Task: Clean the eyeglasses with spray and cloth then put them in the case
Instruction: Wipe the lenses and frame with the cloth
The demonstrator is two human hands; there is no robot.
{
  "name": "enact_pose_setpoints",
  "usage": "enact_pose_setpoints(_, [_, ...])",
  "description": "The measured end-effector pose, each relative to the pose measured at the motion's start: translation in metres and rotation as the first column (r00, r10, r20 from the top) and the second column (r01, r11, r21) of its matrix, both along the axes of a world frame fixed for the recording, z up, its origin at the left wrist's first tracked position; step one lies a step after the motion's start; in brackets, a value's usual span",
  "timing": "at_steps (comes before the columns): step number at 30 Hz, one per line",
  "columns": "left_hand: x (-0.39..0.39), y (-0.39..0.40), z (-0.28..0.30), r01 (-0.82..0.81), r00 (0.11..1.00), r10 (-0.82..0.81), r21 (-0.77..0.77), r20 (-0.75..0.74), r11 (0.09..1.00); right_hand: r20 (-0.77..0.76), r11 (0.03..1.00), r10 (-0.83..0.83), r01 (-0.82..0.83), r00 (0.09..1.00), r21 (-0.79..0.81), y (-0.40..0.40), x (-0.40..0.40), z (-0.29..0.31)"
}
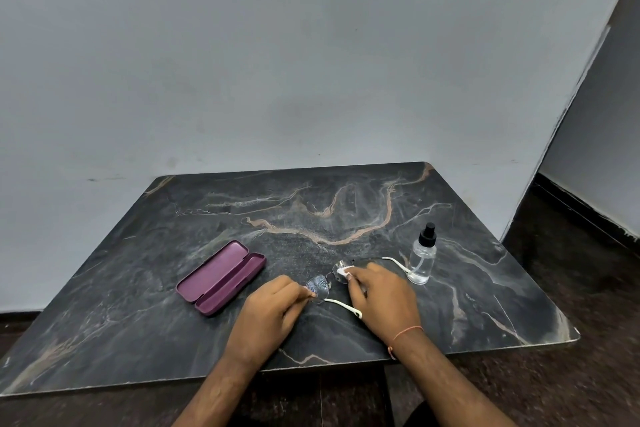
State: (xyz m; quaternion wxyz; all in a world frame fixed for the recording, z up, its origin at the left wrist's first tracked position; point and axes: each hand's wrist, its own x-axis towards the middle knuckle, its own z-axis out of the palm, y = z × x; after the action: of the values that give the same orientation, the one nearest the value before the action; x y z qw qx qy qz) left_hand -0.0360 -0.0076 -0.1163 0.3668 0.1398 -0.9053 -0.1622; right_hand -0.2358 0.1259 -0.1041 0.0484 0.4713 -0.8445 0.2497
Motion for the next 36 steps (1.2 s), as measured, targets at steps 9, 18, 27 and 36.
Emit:
enact_pose_setpoints(9, [0.0004, -0.0003, -0.0006, -0.008, 1.0, 0.008, 0.002, 0.002, 1.0, 0.058, 1.0, 0.022, -0.021, 0.998, -0.017, 0.0024, 0.0014, 0.0013])
enact_pose_setpoints(18, [-0.0004, 0.0, -0.0003, -0.032, 0.999, 0.032, 0.019, 0.0, 0.999, 0.028, 0.999, -0.031, 0.031, 0.999, 0.012, -0.0001, -0.0004, -0.0003])
enact_pose_setpoints(27, [0.0002, 0.0004, -0.0005, -0.029, 1.0, 0.029, 0.026, 0.003, 0.999, 0.027, 0.998, -0.07, 0.07, 0.997, 0.009, -0.0036, -0.0031, -0.003])
enact_pose_setpoints(36, [0.0003, 0.0011, 0.0018, -0.026, 1.0, 0.026, 0.018, 0.002, 0.999, 0.105, 0.998, 0.061, -0.06, 0.993, -0.02, 0.0009, -0.0047, -0.002])
